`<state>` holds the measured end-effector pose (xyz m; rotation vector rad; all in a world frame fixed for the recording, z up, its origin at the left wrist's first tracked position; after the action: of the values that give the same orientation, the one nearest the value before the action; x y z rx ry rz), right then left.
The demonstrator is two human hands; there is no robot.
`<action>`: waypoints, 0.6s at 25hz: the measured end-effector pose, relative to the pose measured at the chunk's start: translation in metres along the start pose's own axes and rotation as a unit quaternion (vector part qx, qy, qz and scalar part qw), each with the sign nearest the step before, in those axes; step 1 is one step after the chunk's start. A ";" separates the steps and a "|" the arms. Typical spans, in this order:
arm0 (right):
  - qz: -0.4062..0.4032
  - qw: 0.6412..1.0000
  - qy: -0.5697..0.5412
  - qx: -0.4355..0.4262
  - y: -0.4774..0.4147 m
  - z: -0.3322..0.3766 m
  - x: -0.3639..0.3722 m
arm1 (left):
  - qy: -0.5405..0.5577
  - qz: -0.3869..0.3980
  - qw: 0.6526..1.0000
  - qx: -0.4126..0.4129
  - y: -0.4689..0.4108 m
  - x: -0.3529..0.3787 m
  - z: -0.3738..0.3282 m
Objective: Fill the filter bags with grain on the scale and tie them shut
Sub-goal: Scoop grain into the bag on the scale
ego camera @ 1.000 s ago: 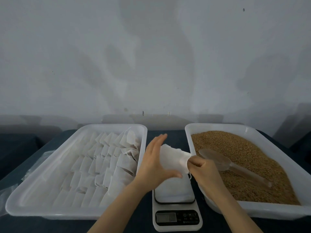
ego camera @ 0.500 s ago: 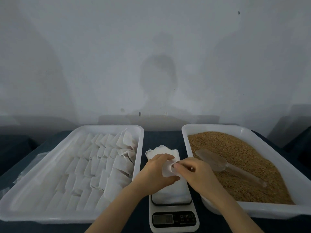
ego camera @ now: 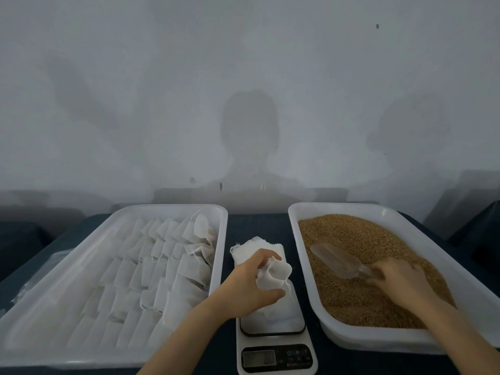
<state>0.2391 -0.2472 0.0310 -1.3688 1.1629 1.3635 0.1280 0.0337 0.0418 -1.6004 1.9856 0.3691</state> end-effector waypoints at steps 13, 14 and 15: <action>-0.048 0.982 0.181 -0.015 0.032 -0.016 -0.049 | 0.001 0.018 0.999 -0.031 -0.002 0.005 0.008; -0.045 0.983 0.176 -0.022 0.031 -0.010 -0.045 | 0.001 0.019 0.999 -0.031 -0.001 0.005 0.008; -0.047 0.984 0.170 -0.030 0.030 -0.004 -0.041 | 0.003 0.019 0.999 -0.031 -0.001 0.005 0.008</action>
<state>0.2121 -0.2548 0.0736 -1.7264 1.2656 1.1329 0.1300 0.0334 0.0326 -1.6042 2.0300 0.4460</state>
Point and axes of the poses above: each hand's wrist, its own y-axis away from the middle knuckle, its own x-axis out of the palm, z = x × y, the point moved 8 cm from there along -y, towards the middle knuckle, and after that the axes turned 7 degrees about z, right-handed, at the moved point
